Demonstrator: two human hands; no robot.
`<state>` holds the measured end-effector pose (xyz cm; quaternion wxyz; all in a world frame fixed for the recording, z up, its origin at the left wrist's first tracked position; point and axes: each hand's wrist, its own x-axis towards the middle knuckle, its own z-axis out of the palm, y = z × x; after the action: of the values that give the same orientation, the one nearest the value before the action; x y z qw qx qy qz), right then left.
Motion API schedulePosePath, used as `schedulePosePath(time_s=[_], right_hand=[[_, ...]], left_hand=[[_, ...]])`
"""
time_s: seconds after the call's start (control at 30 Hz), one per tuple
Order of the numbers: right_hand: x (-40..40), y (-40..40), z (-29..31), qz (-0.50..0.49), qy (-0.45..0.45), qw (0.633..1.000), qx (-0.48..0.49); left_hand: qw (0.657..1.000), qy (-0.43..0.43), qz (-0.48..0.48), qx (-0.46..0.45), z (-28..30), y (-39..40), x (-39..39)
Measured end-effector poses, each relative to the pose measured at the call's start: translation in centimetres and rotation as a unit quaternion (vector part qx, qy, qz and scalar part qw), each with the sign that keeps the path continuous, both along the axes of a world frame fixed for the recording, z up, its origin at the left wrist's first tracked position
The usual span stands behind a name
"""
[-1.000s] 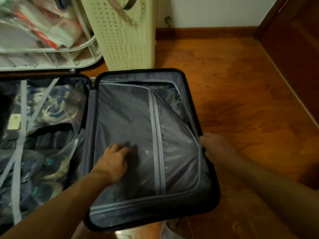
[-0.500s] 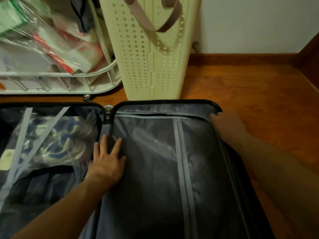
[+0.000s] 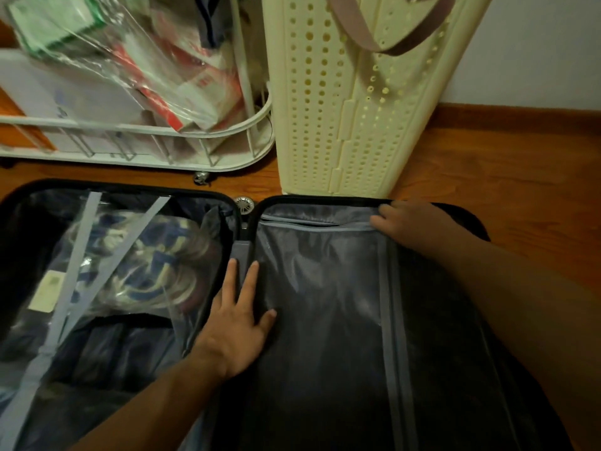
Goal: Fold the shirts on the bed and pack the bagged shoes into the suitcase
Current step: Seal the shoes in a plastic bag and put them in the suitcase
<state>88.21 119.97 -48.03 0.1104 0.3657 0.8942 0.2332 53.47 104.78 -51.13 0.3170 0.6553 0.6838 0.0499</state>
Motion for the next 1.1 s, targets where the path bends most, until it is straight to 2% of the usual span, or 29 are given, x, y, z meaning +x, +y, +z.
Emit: schedulePosePath(time_s=[0.13,0.2,0.27,0.33,0.47,0.57,0.67,0.77,0.87,0.97,1.03,1.1], right_hand=[[-9.8,2.5,0.0,0.091,0.063,0.994,-0.014],[-15.4,2.9,-0.5,0.106,0.073,0.991,-0.023],[-19.4,2.7,-0.6,0.082,0.074,0.993,-0.028],[-21.2,2.0,-0.6,-0.001,0.079,0.996,-0.032],[-19.6,-1.5,-0.7,-0.185,0.143,0.972,-0.017],[-17.1,-4.1,0.1,-0.298,0.15,0.936,-0.112],[-16.1,-6.1,1.3,-0.363,0.152,0.894,-0.213],[-17.1,-8.7,2.0,-0.383,0.164,0.865,-0.278],[-18.1,-10.3,2.5,-0.379,0.156,0.854,-0.32],[-18.0,-10.1,2.6,-0.387,0.166,0.854,-0.305],[-17.8,-9.4,2.4,-0.386,0.172,0.861,-0.283],[-17.7,-8.2,1.4,-0.377,0.2,0.871,-0.243]], left_hand=[[0.999,-0.029,0.02,-0.011,0.3,-0.3,0.6],[0.999,-0.04,0.021,-0.028,0.6,0.1,0.7],[0.997,-0.052,0.019,-0.054,0.8,0.0,0.4],[0.992,-0.086,0.03,-0.082,0.9,-1.1,-0.6],[0.975,-0.173,0.062,-0.127,1.6,-6.1,-3.5],[0.98,-0.135,0.065,-0.133,1.9,-9.6,-5.5],[0.984,-0.094,0.055,-0.138,1.6,-10.9,-6.3],[0.987,-0.071,0.046,-0.139,2.5,-11.8,-5.6],[0.982,-0.075,0.047,-0.164,4.0,-13.1,-3.5],[0.973,-0.135,0.067,-0.174,2.6,-14.3,-2.3],[0.96,-0.199,0.079,-0.182,-2.2,-14.4,-1.8],[0.952,-0.221,0.072,-0.197,-3.7,-13.8,-1.1]])
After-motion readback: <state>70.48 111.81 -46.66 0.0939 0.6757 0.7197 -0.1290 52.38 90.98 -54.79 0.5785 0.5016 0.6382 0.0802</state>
